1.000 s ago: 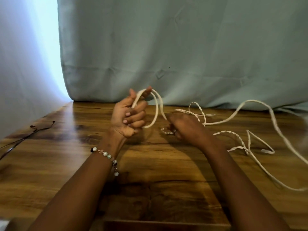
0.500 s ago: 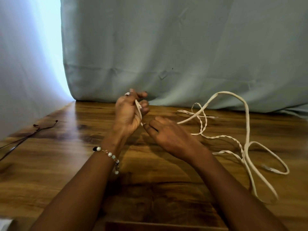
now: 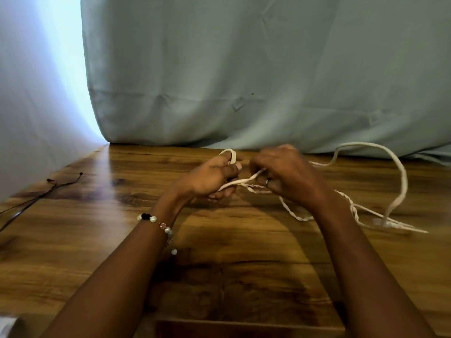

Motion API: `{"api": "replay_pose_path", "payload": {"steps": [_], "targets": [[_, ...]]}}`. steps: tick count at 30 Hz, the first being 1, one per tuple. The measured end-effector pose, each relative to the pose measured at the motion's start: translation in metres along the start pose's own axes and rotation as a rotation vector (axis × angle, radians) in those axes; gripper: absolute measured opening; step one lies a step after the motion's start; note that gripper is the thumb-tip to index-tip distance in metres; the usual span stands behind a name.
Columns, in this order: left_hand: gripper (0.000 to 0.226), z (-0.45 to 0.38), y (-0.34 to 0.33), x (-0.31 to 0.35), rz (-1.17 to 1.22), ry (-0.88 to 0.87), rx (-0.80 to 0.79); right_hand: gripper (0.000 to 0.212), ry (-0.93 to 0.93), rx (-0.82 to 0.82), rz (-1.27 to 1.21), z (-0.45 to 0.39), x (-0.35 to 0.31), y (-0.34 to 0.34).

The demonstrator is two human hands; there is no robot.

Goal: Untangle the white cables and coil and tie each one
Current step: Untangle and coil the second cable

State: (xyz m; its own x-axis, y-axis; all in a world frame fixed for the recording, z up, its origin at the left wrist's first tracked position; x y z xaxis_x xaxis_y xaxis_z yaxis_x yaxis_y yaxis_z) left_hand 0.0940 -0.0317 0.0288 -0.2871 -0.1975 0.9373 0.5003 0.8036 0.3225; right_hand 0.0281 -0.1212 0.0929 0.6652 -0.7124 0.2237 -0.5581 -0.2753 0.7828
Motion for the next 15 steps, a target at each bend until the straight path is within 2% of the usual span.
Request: {"api": "replay_pose_path", "payload": {"steps": [2,4,6,7,9,12,15], "targets": [[0.027,0.004,-0.003,-0.001,0.124,0.015,-0.097,0.014,-0.091,0.117,0.061,0.007,0.023,0.018],[0.046,0.009,-0.015,-0.001,0.241,0.033,-0.252,0.025,-0.191,0.258,0.038,0.018,0.047,0.035],[0.072,0.014,-0.031,0.007,0.342,-0.012,-0.436,0.026,-0.251,0.321,-0.021,0.025,0.058,0.039],[0.071,0.018,-0.04,0.013,0.372,-0.064,-0.53,0.022,-0.282,0.323,-0.013,0.026,0.061,0.036],[0.055,0.022,-0.051,0.023,0.417,-0.151,-0.637,0.022,-0.364,0.303,0.084,0.027,0.065,0.028],[0.035,0.021,-0.049,0.028,0.598,-0.18,-0.6,0.036,-0.494,0.156,0.233,0.023,0.073,0.014],[0.032,0.017,-0.039,0.033,0.837,-0.192,-0.578,0.045,-0.554,-0.042,0.322,0.021,0.066,-0.008]]}}
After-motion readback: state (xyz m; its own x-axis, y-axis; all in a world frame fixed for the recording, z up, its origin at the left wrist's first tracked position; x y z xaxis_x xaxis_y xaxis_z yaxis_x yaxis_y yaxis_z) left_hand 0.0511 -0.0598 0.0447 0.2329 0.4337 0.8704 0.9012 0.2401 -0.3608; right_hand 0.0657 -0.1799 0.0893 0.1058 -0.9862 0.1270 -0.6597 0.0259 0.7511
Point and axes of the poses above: each hand's wrist, its own z-axis away from the middle knuckle, its own y-axis out of the back of the hand, x = y × z, the point moved 9 cm from there along -z, towards the middle knuckle, and after that the axes turned 3 degrees about -x, right-handed, at the moved point
